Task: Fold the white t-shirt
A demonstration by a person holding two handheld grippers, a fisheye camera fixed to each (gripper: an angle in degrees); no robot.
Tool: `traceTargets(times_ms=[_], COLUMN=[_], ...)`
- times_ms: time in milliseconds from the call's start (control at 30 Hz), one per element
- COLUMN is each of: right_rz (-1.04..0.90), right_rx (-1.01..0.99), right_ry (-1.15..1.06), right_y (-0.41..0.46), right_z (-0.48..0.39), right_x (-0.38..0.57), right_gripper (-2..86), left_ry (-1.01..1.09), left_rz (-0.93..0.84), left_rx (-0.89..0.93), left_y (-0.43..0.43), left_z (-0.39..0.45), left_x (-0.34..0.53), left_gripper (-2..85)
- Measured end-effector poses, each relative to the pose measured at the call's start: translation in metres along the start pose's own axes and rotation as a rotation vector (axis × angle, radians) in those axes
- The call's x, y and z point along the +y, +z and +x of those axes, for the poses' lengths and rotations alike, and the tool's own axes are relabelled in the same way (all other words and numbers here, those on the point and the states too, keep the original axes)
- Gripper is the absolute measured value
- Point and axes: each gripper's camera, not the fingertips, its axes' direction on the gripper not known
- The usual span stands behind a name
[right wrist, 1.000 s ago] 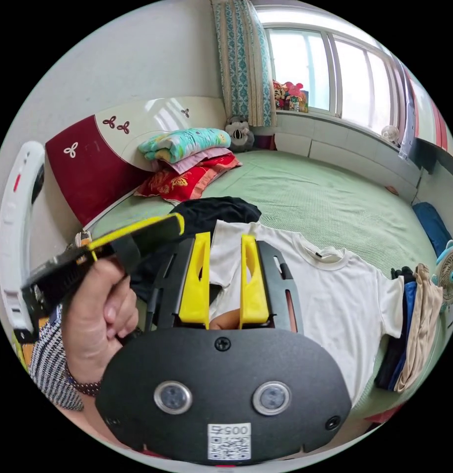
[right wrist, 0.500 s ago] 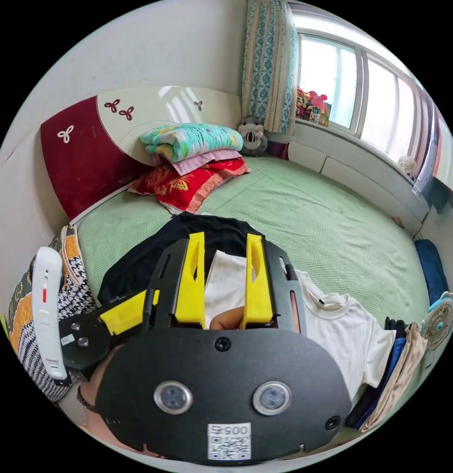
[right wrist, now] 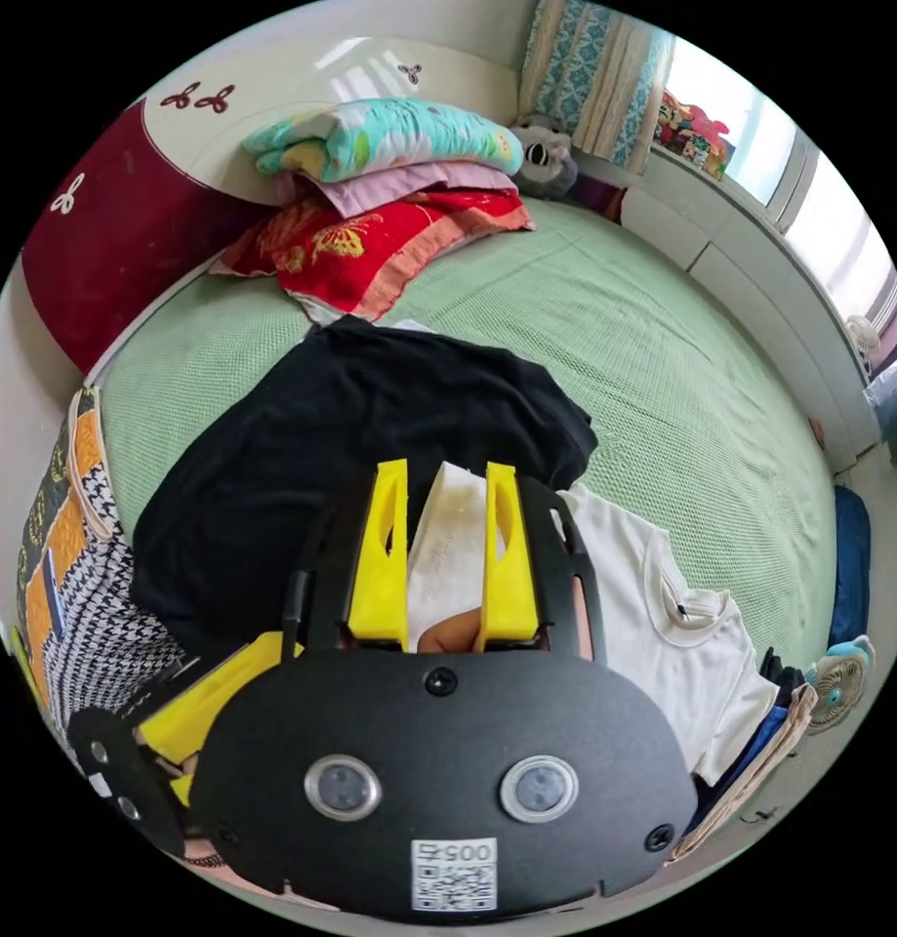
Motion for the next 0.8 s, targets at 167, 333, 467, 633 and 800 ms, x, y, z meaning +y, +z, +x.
traceTargets(times_ms=[167,333,467,633,800], right_rz=[0.045,0.116,0.138,0.034,0.045], right_rx=[-0.008,-0.076,-0.041,-0.018,-0.112], right_ry=[0.077,0.146,0.236,0.373,0.343], right_y=[-0.013,-0.047,-0.044,-0.006,0.001], right_z=[0.021,0.075,0.127,0.185,0.160], right_x=[-0.004,0.021,0.049,0.087,0.120], right_gripper=[1.5,-0.4,0.0,4.9,7.5], left_ry=[-0.045,-0.012,0.044,0.084,0.091], left_rz=[0.034,0.084,0.094,0.095,0.086], left_rx=[0.006,0.028,0.038,0.020,-0.022], left_y=[0.000,-0.004,0.002,0.014,0.032], left_z=[-0.008,-0.001,0.016,0.038,0.057], left_x=[-0.010,-0.013,-0.015,-0.017,-0.020], left_gripper=[9.5,8.3,8.3,8.4,8.6])
